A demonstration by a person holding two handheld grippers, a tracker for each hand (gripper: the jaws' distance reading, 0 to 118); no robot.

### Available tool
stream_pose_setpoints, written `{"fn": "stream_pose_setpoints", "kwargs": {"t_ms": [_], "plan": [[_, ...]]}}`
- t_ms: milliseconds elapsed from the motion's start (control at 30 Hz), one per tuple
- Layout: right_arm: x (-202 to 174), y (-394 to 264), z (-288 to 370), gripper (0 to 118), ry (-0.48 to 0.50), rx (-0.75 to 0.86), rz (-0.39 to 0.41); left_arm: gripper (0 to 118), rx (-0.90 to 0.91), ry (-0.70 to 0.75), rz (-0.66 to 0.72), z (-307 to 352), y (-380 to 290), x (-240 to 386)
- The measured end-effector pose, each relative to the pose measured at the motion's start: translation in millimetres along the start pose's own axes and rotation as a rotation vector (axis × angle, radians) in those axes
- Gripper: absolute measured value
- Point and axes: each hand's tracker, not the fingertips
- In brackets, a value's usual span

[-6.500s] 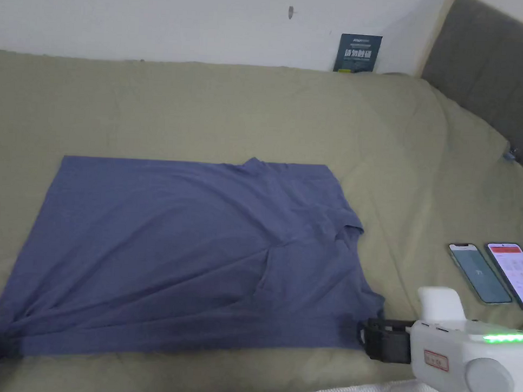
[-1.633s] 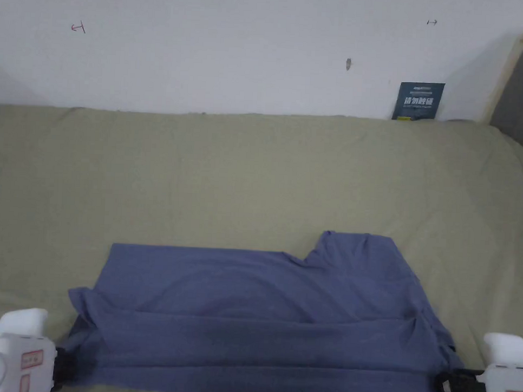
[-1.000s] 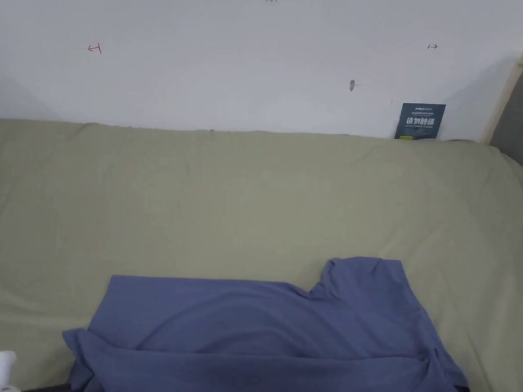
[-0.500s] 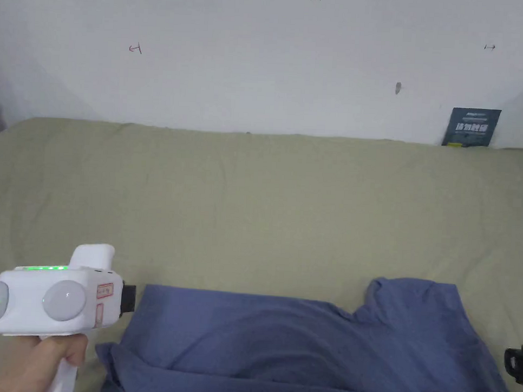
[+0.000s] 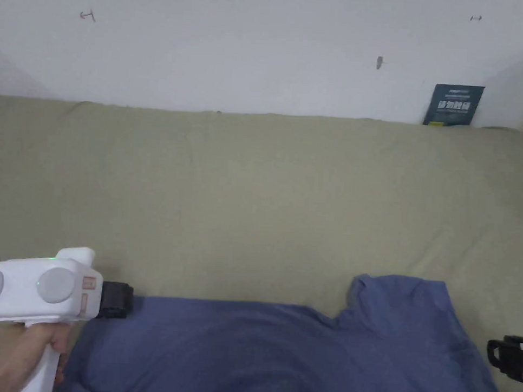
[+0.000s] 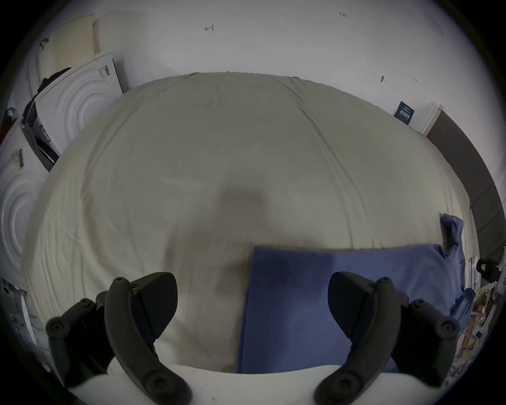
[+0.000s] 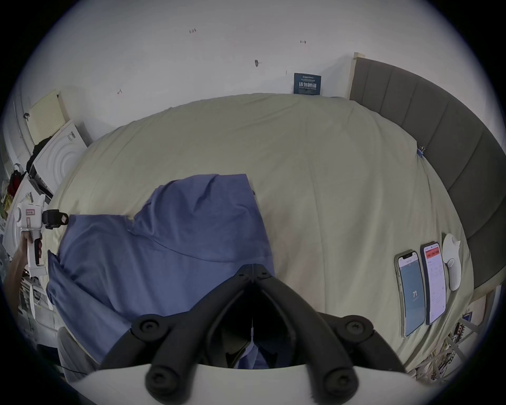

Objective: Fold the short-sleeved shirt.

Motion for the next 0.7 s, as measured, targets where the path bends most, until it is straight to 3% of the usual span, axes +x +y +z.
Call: {"fn": "stream_pose_setpoints", "kwargs": {"t_ms": [67, 100, 167, 200, 233, 333, 367, 400, 433, 467, 700], "plan": [[3, 2, -6, 1, 0.003, -0.015, -0.002, 76, -0.019, -0.001, -0.025, -16, 3, -3], [3, 2, -8, 1, -0.001, -0.018, -0.005, 73, -0.018, 0.016, -0.032, -17, 3, -3], [6, 3, -10, 1, -0.003, -0.017, -0.013, 16, 0.007, 0.015, -0.057, -10, 2, -3], [8, 5, -11, 1, 0.003, -0.019, -0.025, 0, 0.020, 0.032, -0.080, 1, -5, 2], [16, 7, -17, 1, 0.013, -0.018, -0.038, 0, 0.012, -0.045, -0.062, 3, -6, 1], [23, 15, -22, 1, 0.016, -0.015, -0.052, 0, -0.008, -0.018, -0.052, 3, -3, 2], [21, 17, -24, 14, 0.017, -0.017, -0.053, 0, -0.008, -0.016, -0.053, 3, -2, 2], [22, 22, -29, 51, 0.024, -0.038, -0.049, 0, -0.007, -0.014, -0.054, 4, -2, 3], [23, 25, -34, 109, 0.018, -0.051, -0.041, 0, -0.005, -0.009, -0.058, 4, -1, 4], [26, 28, -42, 118, 0.016, -0.074, -0.033, 0, -0.005, -0.007, -0.059, 3, -1, 4], [14, 38, -81, 118, 0.026, -0.185, -0.032, 0, -0.002, -0.001, -0.067, 2, -3, 5]]}}
